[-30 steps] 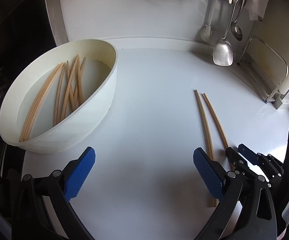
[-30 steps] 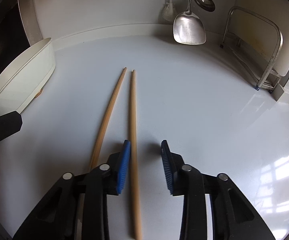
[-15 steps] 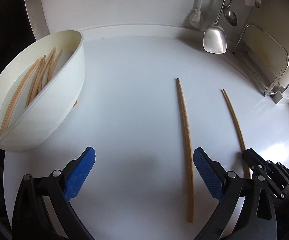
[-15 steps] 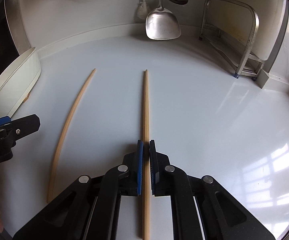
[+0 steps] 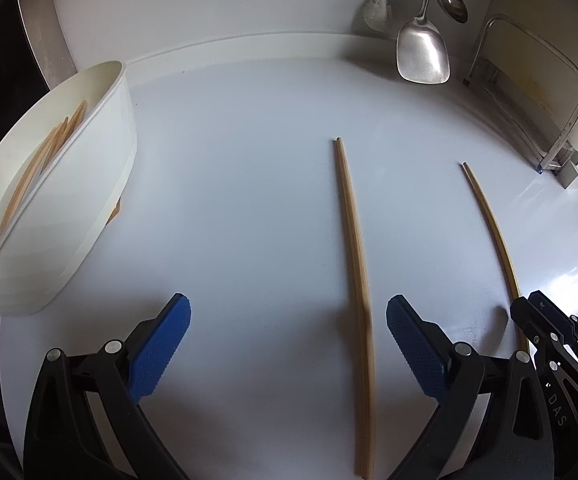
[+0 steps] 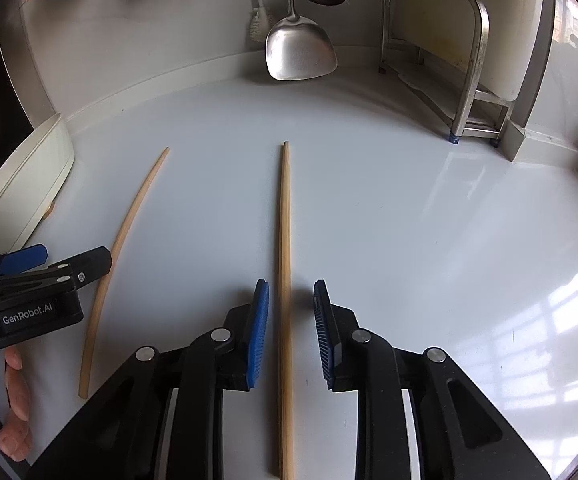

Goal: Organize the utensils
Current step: 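Close the right gripper on one chopstick while the left gripper grasps the other, then carry both held chopsticks up and over the white basin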

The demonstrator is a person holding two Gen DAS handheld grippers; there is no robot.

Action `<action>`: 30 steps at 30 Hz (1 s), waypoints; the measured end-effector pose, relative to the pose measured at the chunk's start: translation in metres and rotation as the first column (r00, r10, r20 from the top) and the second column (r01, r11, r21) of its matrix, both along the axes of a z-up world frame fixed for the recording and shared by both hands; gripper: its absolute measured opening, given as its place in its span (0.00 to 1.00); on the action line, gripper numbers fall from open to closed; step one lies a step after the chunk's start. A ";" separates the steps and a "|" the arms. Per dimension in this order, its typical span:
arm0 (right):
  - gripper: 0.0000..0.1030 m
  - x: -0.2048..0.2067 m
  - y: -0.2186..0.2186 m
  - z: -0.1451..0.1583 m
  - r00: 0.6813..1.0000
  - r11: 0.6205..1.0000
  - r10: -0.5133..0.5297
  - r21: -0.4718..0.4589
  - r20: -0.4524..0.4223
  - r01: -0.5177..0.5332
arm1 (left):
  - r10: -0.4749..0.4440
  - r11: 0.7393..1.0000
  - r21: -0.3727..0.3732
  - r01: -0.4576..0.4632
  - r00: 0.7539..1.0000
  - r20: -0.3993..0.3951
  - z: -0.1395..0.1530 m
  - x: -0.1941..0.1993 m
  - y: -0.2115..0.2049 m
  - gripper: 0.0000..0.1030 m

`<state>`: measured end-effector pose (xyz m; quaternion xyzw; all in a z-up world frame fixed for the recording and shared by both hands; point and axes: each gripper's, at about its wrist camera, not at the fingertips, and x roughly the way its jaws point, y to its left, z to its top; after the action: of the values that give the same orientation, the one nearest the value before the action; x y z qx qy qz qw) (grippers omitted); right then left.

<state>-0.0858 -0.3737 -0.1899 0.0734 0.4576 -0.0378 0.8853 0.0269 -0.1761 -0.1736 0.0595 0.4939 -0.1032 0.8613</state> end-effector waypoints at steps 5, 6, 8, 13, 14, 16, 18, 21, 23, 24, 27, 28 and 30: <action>0.23 0.002 -0.001 -0.001 1.000 1.000 -0.006 -0.017 -0.005 0.005 | 0.011 1.000 0.010 -0.011 1.000 -0.012 -0.006 0.005 -0.002 0.94; 0.23 0.002 -0.002 -0.001 1.000 1.000 -0.005 -0.024 -0.006 0.005 | 0.011 1.000 0.019 -0.010 1.000 -0.014 -0.008 0.005 -0.002 0.94; 0.23 0.002 -0.001 -0.001 1.000 0.999 -0.001 -0.032 -0.006 0.001 | 0.014 0.999 0.036 -0.014 1.000 -0.012 -0.009 0.004 -0.004 0.94; 0.22 0.002 0.002 -0.002 1.000 0.998 0.017 -0.059 -0.010 -0.017 | 0.027 0.998 0.048 -0.027 1.000 0.006 -0.009 0.001 -0.004 0.93; 0.22 0.002 0.002 -0.002 1.000 0.998 0.019 -0.061 -0.010 -0.020 | 0.021 0.998 0.053 -0.022 1.000 0.016 -0.008 0.000 -0.006 0.87; 0.22 0.002 0.003 -0.002 1.000 0.998 0.022 -0.064 -0.008 -0.023 | -0.004 0.999 0.041 0.003 1.000 0.027 -0.005 -0.004 -0.010 0.73; 0.22 0.003 0.003 -0.002 1.000 0.997 0.030 -0.068 -0.009 -0.031 | -0.025 0.999 0.022 0.025 0.999 0.021 -0.003 -0.006 -0.014 0.58; 0.19 0.003 0.003 -0.003 0.999 0.997 0.044 -0.069 -0.009 -0.045 | -0.049 0.999 -0.007 0.049 0.999 0.011 -0.001 -0.010 -0.020 0.34; 0.07 0.002 0.005 -0.003 0.998 0.996 0.063 -0.069 -0.008 -0.063 | -0.064 0.998 -0.008 0.064 0.998 0.011 0.000 -0.013 -0.024 0.10; 0.06 0.000 0.006 -0.003 0.997 0.995 0.071 -0.072 -0.007 -0.071 | -0.069 0.998 -0.008 0.070 0.998 0.007 0.000 -0.015 -0.026 0.07; 0.06 0.001 0.004 -0.003 0.996 0.995 0.085 -0.053 -0.003 -0.085 | -0.072 0.997 -0.013 0.072 0.997 -0.007 0.000 -0.020 -0.027 0.07; 0.06 0.001 0.002 -0.003 0.996 0.996 0.084 -0.034 -0.004 -0.084 | -0.067 0.998 -0.020 0.066 0.998 -0.019 0.001 -0.021 -0.026 0.07; 0.06 0.000 -0.003 -0.002 0.997 0.997 0.079 0.015 -0.010 -0.078 | -0.055 0.997 -0.052 0.052 0.997 -0.055 0.002 -0.021 -0.020 0.07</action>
<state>-0.0856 -0.3765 -0.1917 0.0614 0.4651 -0.0002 0.8831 0.0062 -0.1961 -0.1711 0.0480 0.5137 -0.1401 0.8451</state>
